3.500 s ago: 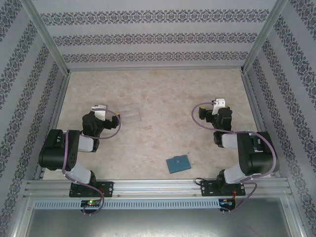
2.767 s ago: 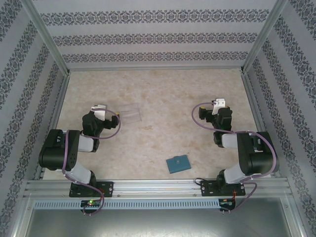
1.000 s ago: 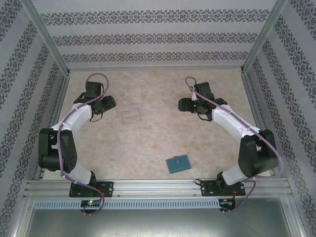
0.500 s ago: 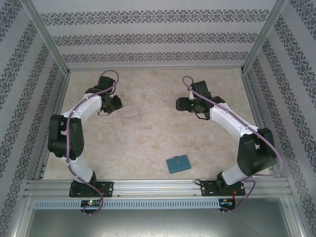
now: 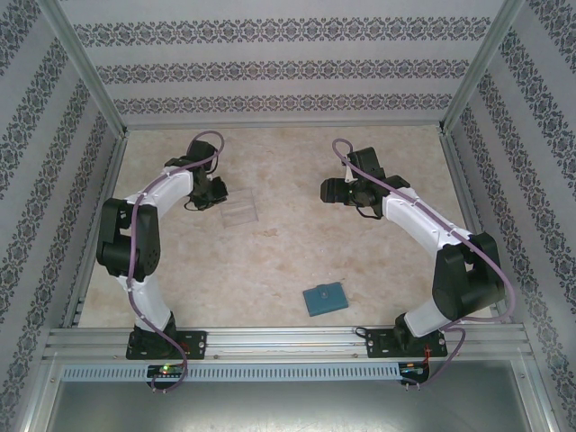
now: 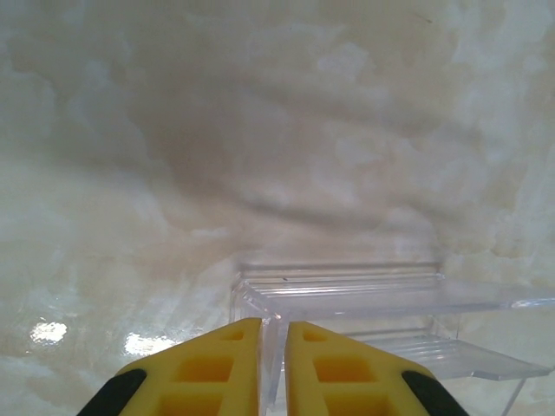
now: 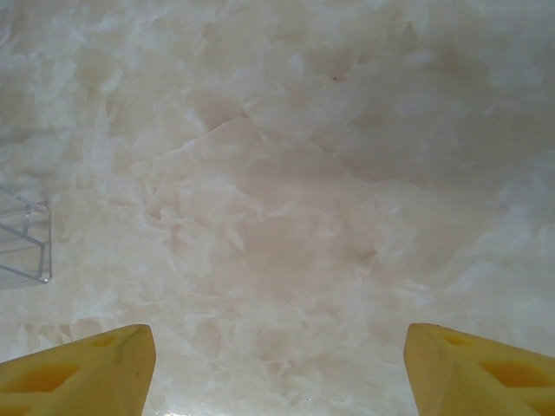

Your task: Take the credit cards out of the card holder

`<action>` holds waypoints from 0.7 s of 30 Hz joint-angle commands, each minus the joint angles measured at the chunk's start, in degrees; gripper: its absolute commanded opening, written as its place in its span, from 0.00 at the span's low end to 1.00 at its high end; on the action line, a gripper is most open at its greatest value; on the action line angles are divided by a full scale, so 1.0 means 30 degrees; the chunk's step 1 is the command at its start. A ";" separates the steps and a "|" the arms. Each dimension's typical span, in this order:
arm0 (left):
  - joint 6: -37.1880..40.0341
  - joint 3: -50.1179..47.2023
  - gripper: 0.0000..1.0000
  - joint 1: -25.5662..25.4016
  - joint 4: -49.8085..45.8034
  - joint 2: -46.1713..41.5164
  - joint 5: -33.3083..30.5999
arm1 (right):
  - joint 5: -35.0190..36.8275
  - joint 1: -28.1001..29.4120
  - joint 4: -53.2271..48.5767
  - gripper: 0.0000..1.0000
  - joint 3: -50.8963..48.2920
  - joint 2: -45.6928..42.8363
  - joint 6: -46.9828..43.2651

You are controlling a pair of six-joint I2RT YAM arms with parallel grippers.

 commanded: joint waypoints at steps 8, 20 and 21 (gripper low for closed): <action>0.0946 0.1930 0.10 -0.0674 -0.1989 0.1116 -0.0574 | 0.0499 0.0243 -0.0501 0.76 0.0429 0.0081 -0.0098; 0.1544 0.4367 0.05 -0.2163 -0.3466 0.2528 -0.0904 | 0.0749 0.0252 -0.0658 0.76 0.0282 -0.0398 -0.0208; 0.1612 0.4627 0.05 -0.2355 -0.3545 0.2679 -0.0928 | 0.0749 0.0244 -0.0684 0.76 0.0278 -0.0381 -0.0235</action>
